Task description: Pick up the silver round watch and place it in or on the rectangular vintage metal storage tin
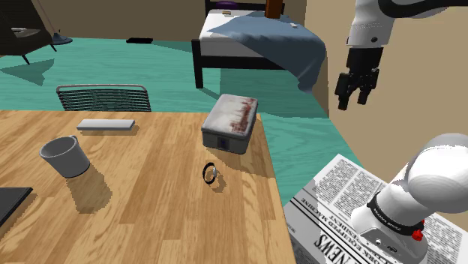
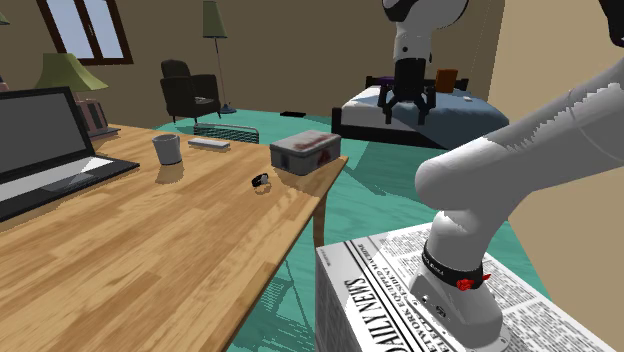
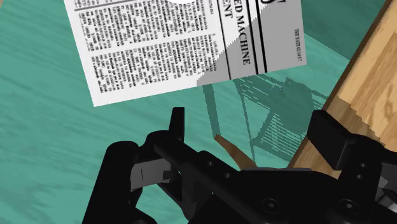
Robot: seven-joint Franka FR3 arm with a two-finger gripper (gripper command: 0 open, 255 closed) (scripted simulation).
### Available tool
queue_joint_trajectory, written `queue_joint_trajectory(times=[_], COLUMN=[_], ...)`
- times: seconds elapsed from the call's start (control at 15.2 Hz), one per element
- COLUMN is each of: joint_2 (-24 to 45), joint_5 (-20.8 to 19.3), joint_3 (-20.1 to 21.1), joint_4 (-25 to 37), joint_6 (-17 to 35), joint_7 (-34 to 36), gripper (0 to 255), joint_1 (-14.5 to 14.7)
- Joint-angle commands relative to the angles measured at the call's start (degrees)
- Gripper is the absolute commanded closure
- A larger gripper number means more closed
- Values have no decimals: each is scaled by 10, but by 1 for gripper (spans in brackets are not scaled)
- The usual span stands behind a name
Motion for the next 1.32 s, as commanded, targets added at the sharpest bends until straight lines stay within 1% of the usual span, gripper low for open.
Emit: queue_joint_trajectory(times=[0.0, 0.4, 0.73, 0.99, 1.25], joint_2=[0, 39, 94, 150, 216], joint_5=[0, 54, 88, 103, 105], joint_3=[0, 65, 119, 162, 203], joint_4=[0, -23, -21, -5, 23], joint_6=[0, 97, 180, 246, 308], joint_7=[0, 61, 110, 149, 190], gripper=[0, 0, 0, 0, 0], joint_1=[0, 32, 56, 71, 82])
